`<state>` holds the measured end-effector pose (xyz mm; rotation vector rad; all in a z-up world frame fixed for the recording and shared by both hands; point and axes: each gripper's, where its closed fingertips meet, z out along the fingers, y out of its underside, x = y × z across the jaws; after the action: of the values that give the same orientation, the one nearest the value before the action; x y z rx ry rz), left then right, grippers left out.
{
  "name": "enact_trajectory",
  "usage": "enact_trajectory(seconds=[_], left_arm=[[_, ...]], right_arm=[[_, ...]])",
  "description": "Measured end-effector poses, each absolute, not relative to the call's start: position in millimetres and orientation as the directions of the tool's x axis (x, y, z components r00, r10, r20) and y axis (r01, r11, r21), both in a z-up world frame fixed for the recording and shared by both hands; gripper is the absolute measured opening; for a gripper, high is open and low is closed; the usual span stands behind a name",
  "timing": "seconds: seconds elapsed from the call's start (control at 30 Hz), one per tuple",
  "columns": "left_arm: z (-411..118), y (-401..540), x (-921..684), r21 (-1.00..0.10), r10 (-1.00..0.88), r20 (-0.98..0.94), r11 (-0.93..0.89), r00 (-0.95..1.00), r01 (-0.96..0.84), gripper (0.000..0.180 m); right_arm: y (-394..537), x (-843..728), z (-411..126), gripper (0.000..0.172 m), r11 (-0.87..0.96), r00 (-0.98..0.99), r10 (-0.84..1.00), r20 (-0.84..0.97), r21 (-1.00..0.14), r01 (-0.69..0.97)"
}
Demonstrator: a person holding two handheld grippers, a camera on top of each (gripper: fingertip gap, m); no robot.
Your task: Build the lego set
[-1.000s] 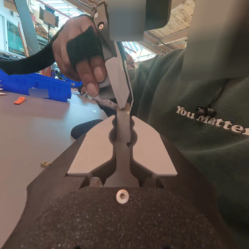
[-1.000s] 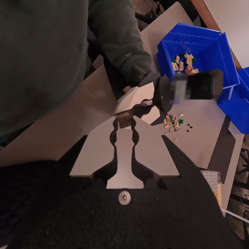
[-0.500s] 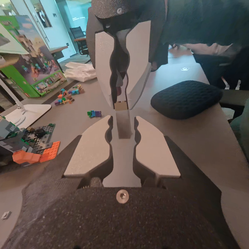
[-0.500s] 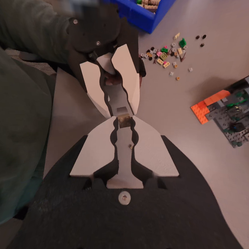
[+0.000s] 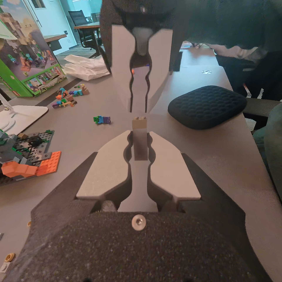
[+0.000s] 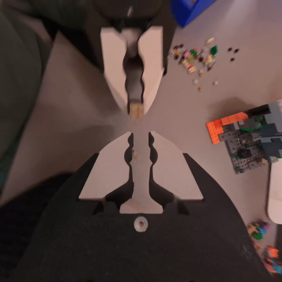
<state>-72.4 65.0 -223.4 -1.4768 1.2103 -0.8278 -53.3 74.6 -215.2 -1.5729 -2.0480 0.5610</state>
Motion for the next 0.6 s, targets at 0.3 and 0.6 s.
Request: enact_trajectory(seconds=[0.3,0.6], left_arm=[[-229.1,62.2,-70.5,-0.955,-0.967,-0.09,0.015,0.239,-0.298,0.017],[-230.9,61.7,-70.1,-0.953,-0.969,-0.085,0.011,0.232,-0.301,0.017]], right_arm=[[79.4,-19.2,-291.4,0.023,0.396,-0.373,0.917,0.138,-0.4,0.826],[83.3,-27.0,-304.6,0.01,0.422,-0.407,0.905,0.125,-0.385,0.821]])
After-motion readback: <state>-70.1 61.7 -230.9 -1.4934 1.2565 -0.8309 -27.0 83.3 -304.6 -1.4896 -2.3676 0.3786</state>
